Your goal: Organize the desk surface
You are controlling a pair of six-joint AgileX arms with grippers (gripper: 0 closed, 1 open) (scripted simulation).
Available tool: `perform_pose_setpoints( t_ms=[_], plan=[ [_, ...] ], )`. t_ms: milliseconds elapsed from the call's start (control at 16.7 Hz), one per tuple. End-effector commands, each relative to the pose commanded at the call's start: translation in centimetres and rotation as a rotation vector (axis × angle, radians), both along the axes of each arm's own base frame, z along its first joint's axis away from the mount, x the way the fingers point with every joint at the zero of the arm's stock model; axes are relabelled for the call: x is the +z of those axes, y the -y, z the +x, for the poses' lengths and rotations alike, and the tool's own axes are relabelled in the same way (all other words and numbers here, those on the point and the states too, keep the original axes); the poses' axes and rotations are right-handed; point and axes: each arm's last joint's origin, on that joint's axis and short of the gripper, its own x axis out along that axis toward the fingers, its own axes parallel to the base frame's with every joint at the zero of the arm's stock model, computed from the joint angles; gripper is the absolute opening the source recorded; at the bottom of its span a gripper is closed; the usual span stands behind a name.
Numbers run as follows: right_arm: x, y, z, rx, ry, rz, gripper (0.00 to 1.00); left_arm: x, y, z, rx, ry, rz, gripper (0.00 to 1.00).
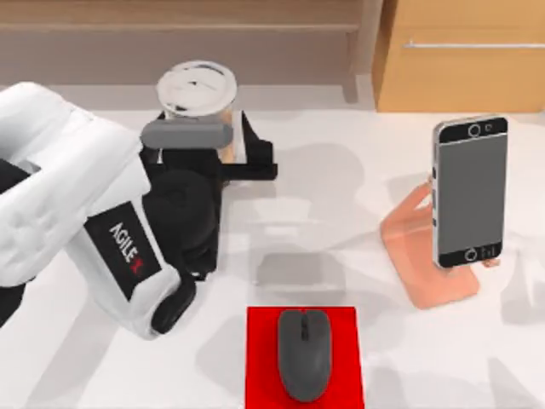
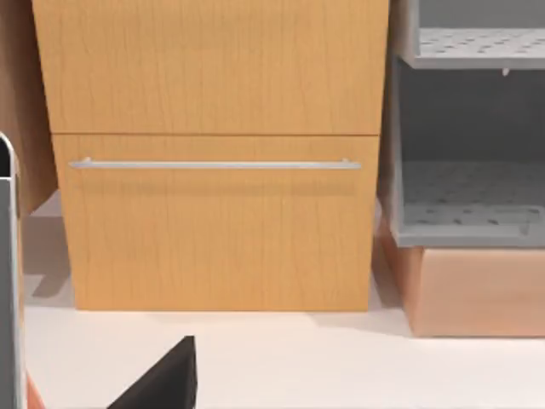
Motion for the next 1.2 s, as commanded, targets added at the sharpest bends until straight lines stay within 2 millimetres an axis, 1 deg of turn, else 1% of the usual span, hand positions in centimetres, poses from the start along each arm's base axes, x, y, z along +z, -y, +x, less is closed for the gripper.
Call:
perform_pose_setpoints(
  t_ms=[120,300,1080,1140,1200],
  plan=[
    [0.0,0.0,0.0,0.0,0.0,0.0,1.0,0.0,-0.01,0.48,0.0,0.0,0.0,1.0],
    [0.0,0.0,0.0,0.0,0.0,0.0,1.0,0.0,-0.01,0.48,0.0,0.0,0.0,1.0],
    [0.0,0.0,0.0,0.0,0.0,0.0,1.0,0.0,-0.01,0.48,0.0,0.0,0.0,0.02],
    [0.0,0.0,0.0,0.0,0.0,0.0,1.0,0.0,-0.01,0.48,0.0,0.0,0.0,0.0],
    [0.0,0.0,0.0,0.0,0.0,0.0,1.0,0.0,-0.01,0.48,0.0,0.0,0.0,0.0]
  ],
)
